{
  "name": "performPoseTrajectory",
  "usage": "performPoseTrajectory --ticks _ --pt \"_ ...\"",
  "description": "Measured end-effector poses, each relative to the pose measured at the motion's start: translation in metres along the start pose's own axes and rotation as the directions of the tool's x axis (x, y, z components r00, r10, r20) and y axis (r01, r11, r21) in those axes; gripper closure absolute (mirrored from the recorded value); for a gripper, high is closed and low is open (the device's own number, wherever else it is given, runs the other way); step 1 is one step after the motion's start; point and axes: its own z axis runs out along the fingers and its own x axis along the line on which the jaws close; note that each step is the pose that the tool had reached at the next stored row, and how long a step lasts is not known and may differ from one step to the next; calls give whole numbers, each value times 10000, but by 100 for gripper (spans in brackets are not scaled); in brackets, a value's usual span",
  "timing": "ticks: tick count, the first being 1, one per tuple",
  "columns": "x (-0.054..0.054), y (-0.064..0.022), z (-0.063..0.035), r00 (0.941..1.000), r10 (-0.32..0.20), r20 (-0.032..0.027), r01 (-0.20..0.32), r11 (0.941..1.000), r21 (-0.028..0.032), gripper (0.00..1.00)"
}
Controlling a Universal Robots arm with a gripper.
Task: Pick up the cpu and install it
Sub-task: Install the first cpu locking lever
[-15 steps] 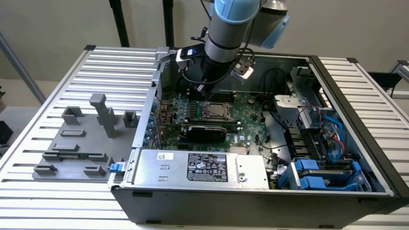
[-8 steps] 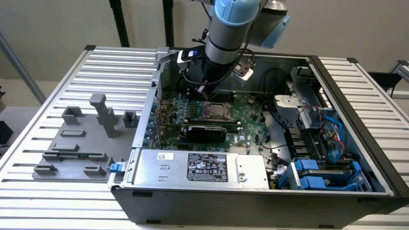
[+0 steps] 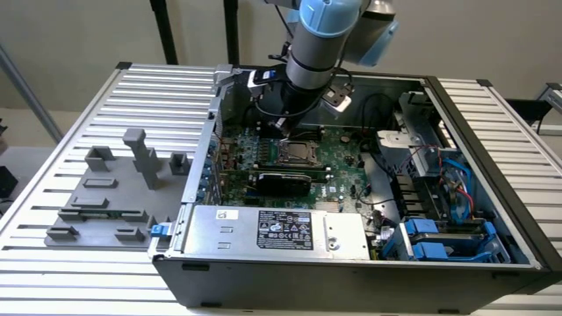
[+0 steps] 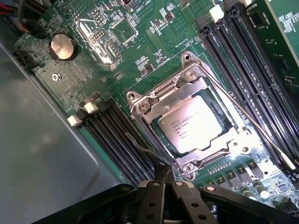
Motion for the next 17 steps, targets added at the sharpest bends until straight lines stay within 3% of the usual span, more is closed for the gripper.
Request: performPoseTrajectory --ticks 11,17 --pt "118 113 19 9998 145 151 -143 9998 -152 89" --pt "201 230 25 9997 175 179 -172 9997 -176 89"
